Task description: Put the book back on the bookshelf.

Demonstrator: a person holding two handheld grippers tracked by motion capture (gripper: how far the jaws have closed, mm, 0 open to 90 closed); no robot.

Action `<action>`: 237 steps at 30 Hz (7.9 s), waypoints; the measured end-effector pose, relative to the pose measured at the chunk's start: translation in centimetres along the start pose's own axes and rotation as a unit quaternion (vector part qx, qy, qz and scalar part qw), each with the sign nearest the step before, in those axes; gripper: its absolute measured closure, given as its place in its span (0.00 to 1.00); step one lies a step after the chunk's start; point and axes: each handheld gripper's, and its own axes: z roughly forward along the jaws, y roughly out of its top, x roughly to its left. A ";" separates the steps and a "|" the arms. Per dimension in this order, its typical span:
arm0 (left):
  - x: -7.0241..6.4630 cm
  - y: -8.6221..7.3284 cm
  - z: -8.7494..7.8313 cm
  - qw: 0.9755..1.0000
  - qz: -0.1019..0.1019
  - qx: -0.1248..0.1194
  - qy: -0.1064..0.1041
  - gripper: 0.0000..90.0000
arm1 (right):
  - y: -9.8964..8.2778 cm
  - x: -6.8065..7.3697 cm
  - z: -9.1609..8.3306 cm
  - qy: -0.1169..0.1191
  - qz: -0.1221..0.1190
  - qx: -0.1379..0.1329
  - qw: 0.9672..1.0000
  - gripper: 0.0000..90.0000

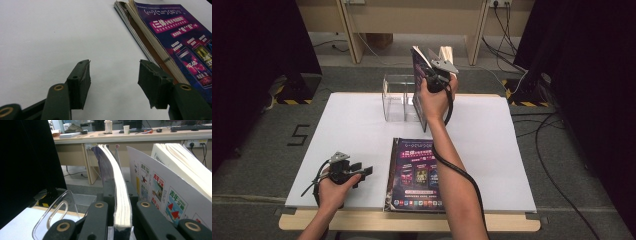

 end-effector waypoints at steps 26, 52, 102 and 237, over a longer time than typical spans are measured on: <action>-0.1 -0.1 0.1 1.000 0.002 0.003 -0.001 0.47 | 0.3 -0.2 -1.0 0.022 0.003 0.019 1.000 0.85; -0.2 -0.1 0.2 1.000 0.004 0.004 -0.004 0.47 | 1.8 -0.4 0.2 -0.004 -0.013 0.074 0.997 0.94; -0.7 -0.2 0.4 1.000 0.011 0.006 -0.007 0.47 | -0.9 0.3 -1.9 -0.013 -0.017 0.026 0.999 0.74; -7.8 2.8 7.1 0.995 0.034 0.069 -0.060 0.71 | -17.0 -10.5 -7.2 0.087 0.177 0.329 0.924 0.73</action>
